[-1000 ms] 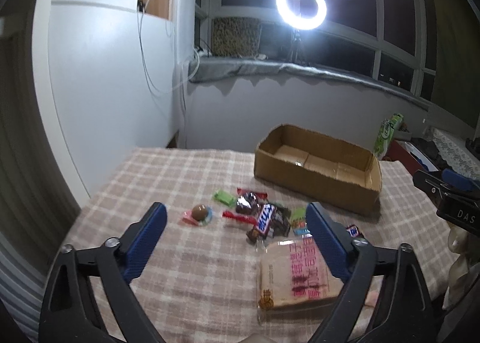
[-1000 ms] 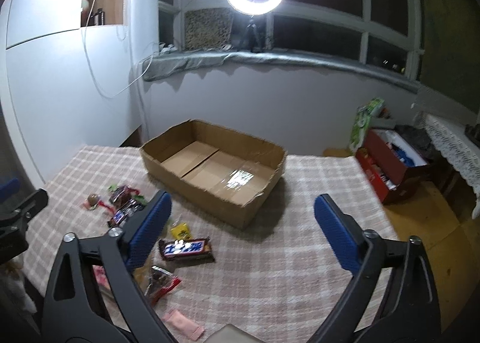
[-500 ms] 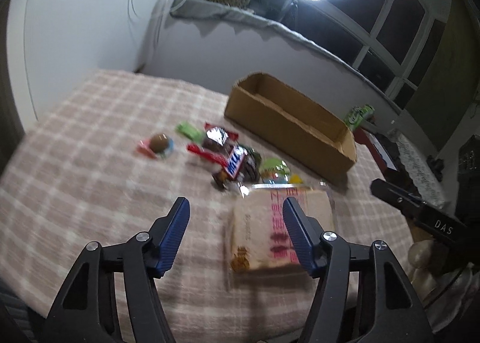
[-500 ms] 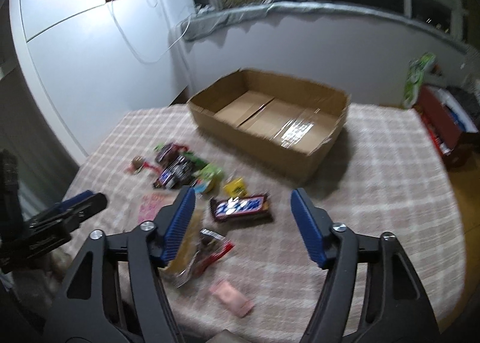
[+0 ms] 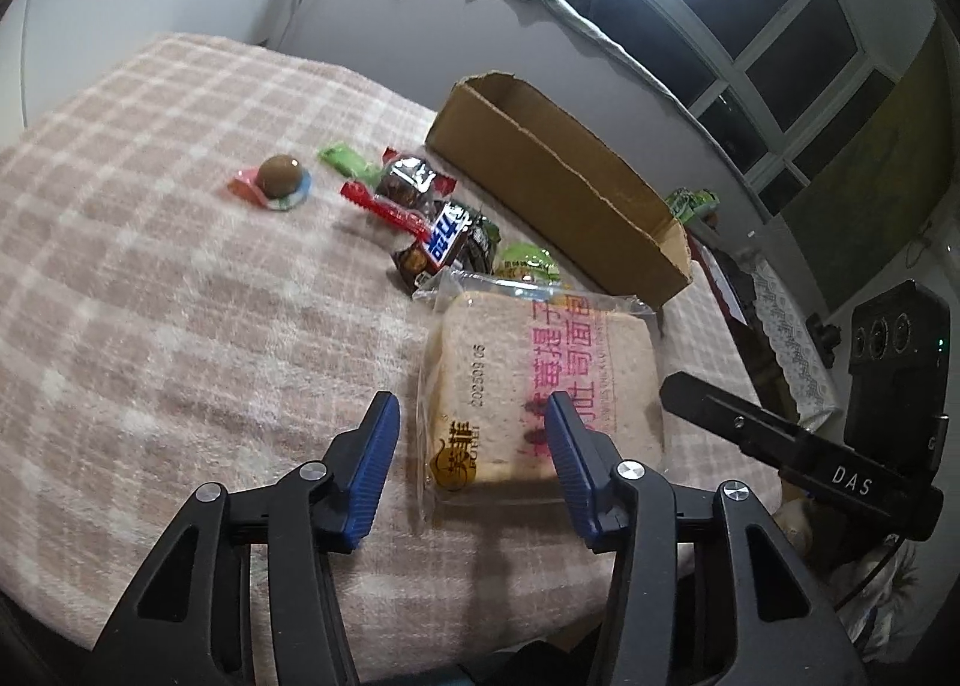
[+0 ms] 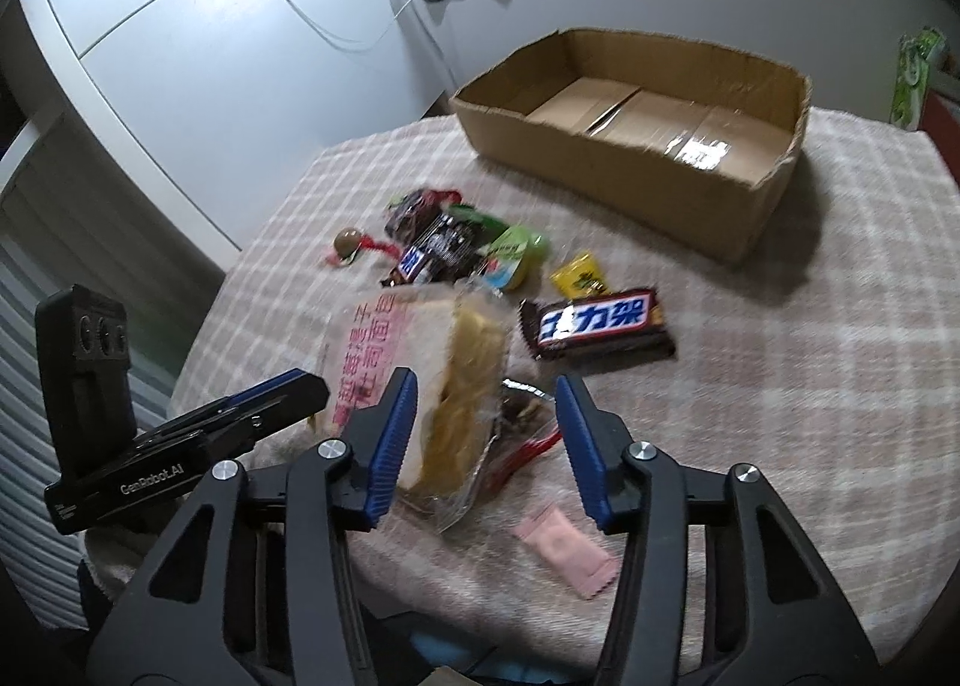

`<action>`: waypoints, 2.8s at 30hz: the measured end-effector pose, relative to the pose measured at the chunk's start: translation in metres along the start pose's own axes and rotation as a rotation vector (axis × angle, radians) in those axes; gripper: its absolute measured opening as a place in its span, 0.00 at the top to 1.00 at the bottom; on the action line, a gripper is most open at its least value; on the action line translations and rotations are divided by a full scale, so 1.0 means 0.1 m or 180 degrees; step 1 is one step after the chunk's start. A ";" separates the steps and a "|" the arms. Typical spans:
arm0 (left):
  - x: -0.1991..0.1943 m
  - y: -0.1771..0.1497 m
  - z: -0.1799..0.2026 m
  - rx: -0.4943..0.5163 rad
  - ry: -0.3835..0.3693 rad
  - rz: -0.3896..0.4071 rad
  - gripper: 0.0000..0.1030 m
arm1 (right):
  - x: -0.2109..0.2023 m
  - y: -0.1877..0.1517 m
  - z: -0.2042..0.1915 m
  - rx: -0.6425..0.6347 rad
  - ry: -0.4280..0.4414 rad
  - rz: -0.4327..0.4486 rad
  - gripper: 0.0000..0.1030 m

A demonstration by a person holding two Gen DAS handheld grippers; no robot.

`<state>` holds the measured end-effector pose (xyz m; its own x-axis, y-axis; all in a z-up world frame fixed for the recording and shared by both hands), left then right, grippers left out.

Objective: Organize snacks
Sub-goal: 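Move the left tool to the packaged bread slice and grasp it, then carry the bread slice into the cardboard box and open the left tool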

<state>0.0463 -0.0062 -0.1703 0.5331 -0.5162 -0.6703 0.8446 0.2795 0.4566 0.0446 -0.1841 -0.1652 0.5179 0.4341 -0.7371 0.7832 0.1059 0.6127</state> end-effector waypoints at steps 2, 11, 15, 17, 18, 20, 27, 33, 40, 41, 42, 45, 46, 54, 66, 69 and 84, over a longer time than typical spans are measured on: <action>0.02 -0.01 -0.01 -0.0027 -0.0012 -0.0025 0.53 | 0.05 -0.02 -0.01 0.0013 0.0033 -0.0050 0.56; 0.09 -0.01 0.02 -0.0010 -0.0122 -0.0113 0.61 | 0.18 -0.06 -0.06 0.0009 0.0206 -0.0160 0.64; 0.09 0.00 0.03 0.0007 -0.0155 -0.0128 0.61 | 0.21 -0.05 -0.07 0.0007 0.0221 -0.0169 0.64; 0.09 -0.01 0.05 0.0045 -0.0146 -0.0124 0.61 | 0.22 -0.05 -0.07 0.0002 0.0219 -0.0176 0.64; 0.09 -0.02 0.07 0.0065 -0.0140 -0.0123 0.61 | 0.22 -0.05 -0.07 0.0003 0.0220 -0.0176 0.64; 0.09 -0.02 0.10 0.0112 -0.0095 -0.0103 0.61 | 0.23 -0.04 -0.10 -0.0020 0.0207 -0.0175 0.64; 0.04 0.01 0.18 0.0182 -0.0099 -0.0031 0.62 | 0.18 -0.02 -0.13 -0.0087 0.0176 -0.0134 0.64; -0.02 0.11 0.34 0.0297 -0.0128 0.0052 0.62 | 0.06 0.04 -0.10 -0.0106 0.0157 -0.0040 0.64; -0.01 0.37 0.65 0.0490 -0.0230 0.0189 0.62 | -0.20 0.30 -0.01 -0.0148 0.0086 0.0159 0.64; 0.00 0.43 0.71 0.0526 -0.0246 0.0217 0.62 | -0.24 0.35 0.01 -0.0159 0.0072 0.0189 0.64; 0.01 0.47 0.75 0.0552 -0.0257 0.0235 0.62 | -0.28 0.40 0.04 -0.0166 0.0056 0.0223 0.64; 0.06 0.60 0.86 0.0624 -0.0285 0.0283 0.62 | -0.35 0.54 0.11 -0.0180 0.0015 0.0314 0.64; 0.09 0.65 0.90 0.0633 -0.0293 0.0288 0.62 | -0.38 0.60 0.15 -0.0187 -0.0005 0.0343 0.64; 0.39 0.98 1.18 0.0671 -0.0387 0.0212 0.62 | -0.43 0.96 0.47 -0.0135 -0.0134 0.0450 0.64; 1.02 1.22 1.42 0.0787 -0.0259 -0.0014 0.62 | -0.16 1.27 1.17 0.0145 -0.0175 0.0348 0.64; 1.13 1.21 1.43 0.0818 -0.0208 -0.0073 0.62 | -0.05 1.26 1.32 0.0230 -0.0136 0.0299 0.64; 1.31 1.27 1.45 0.0864 -0.0090 -0.0123 0.62 | 0.21 1.28 1.63 0.0422 -0.0118 0.0203 0.57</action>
<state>0.2163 -0.1553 -0.1153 0.4959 -0.5456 -0.6756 0.8185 0.0338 0.5735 0.2115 -0.3070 -0.1488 0.5785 0.4025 -0.7094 0.7856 -0.0409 0.6174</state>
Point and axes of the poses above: each gripper's, at about its wrist camera, not at the fingertips, and x roughly the way its jaws point, z to its right, y to its top, the point moved 6 cm from there along x, roughly the way its jaws point, and after that the axes turned 8 degrees about -x, right-handed, at the moved point
